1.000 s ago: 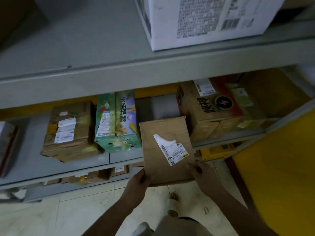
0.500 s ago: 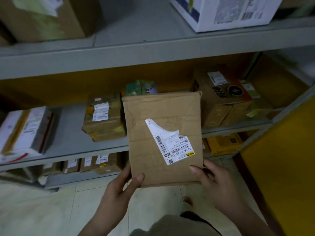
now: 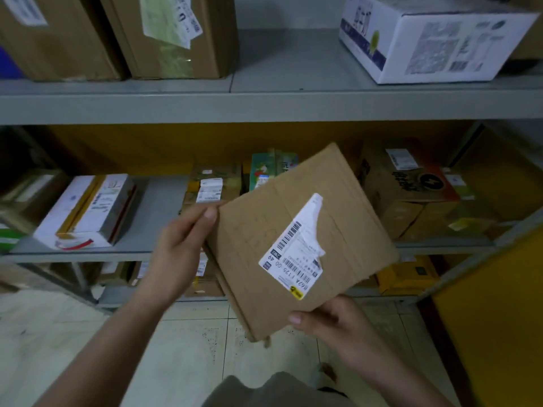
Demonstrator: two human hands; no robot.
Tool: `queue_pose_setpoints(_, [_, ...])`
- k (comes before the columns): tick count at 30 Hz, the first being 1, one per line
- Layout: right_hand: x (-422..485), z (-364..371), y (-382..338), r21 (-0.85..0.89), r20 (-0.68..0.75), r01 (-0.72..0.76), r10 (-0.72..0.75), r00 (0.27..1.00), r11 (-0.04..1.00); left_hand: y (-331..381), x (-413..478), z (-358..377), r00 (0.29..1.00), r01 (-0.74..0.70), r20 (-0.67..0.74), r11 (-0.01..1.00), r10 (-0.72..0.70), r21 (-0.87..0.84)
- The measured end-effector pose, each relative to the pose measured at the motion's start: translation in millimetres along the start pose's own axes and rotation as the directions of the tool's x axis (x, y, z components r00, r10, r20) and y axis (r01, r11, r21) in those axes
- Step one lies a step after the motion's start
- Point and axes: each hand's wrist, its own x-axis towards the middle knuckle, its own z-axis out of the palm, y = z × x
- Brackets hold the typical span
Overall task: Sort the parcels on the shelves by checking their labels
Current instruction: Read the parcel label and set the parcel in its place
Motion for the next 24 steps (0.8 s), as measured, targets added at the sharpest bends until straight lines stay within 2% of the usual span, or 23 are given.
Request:
queue_pose_setpoints(3, [-4.5, 15.8, -0.3, 0.182, 0.032, -0.014, 0.009, 0.999, 0.983, 16.9, 19.4, -2.2, 1.0, -0.03, -0.009, 0.998, 0.029, -0.059])
queue_pose_setpoints(6, [-8.6, 23.9, 6.0, 0.258, 0.03, -0.009, 0.001, 1.0, 0.966, 18.6, 25.3, 1.7, 0.998, -0.043, 0.035, 0.996, 0.046, -0.075])
queue_pose_setpoints(10, [-12.4, 22.5, 19.1, 0.275, 0.006, -0.024, 0.024, 1.0, 0.961, 12.9, 25.7, 11.7, 0.998, -0.041, 0.04, 0.995, 0.045, -0.095])
queue_pose_setpoints(16, [-10.4, 3.3, 27.7, 0.188, -0.023, -0.074, 0.08, 0.997, 0.979, 6.7, 35.0, 30.0, 0.996, -0.033, 0.084, 0.993, 0.043, -0.117])
queue_pose_setpoints(21, [-7.3, -35.5, 43.2, 0.291, -0.252, -0.079, 0.156, 0.955, 0.953, -7.0, 38.2, 72.6, 0.969, 0.038, 0.246, 0.994, -0.012, -0.101])
queue_pose_setpoints(24, [-11.7, -73.9, 47.9, 0.193, -0.373, -0.104, 0.171, 0.912, 0.976, -6.8, 34.2, 115.2, 0.94, 0.086, 0.335, 0.993, -0.056, -0.074])
